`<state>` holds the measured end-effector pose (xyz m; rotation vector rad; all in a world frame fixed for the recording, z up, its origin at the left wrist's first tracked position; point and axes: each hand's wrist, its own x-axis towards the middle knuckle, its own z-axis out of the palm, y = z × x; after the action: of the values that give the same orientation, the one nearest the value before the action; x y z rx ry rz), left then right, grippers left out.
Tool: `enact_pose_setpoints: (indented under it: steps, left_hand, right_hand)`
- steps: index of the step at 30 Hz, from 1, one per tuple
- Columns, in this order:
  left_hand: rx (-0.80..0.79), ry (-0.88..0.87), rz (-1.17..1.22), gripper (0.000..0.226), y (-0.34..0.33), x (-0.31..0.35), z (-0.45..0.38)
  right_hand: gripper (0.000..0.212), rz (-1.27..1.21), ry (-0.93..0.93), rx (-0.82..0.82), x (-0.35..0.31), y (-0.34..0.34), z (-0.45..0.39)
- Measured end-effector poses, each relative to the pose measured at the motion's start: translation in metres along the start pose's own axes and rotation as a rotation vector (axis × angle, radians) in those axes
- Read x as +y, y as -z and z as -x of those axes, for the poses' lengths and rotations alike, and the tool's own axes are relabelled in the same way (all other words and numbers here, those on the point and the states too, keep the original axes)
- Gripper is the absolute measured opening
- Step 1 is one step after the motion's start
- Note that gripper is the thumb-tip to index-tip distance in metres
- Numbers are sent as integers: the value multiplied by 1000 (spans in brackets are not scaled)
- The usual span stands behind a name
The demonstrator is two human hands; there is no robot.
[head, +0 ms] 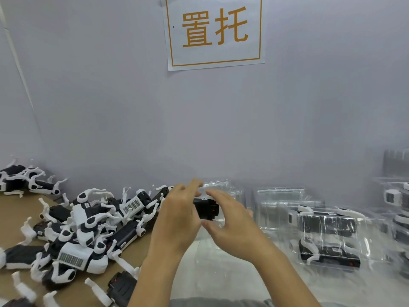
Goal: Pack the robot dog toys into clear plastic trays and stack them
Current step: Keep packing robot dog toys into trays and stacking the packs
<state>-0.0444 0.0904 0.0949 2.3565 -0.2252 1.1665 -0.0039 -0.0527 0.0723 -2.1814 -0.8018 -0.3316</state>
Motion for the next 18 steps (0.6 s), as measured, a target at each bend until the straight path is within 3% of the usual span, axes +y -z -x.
enact_pose_setpoints:
  steps: [5,10,14,18]
  left_hand:
    - [-27,-157,17,56,-8,17,1]
    - [-106,-253,1,53,-21,29,7]
    - [-121,-326,-69,45,-31,34,10]
    - [14,-365,-163,47,-34,33,8]
  right_hand:
    - [46,184,-83,150,5,8,-5]
    - [17,328,-118,78,12,19,-2]
    - [21,88,-168,-51,16,24,1]
    - [30,22,-181,41,17,22,-1]
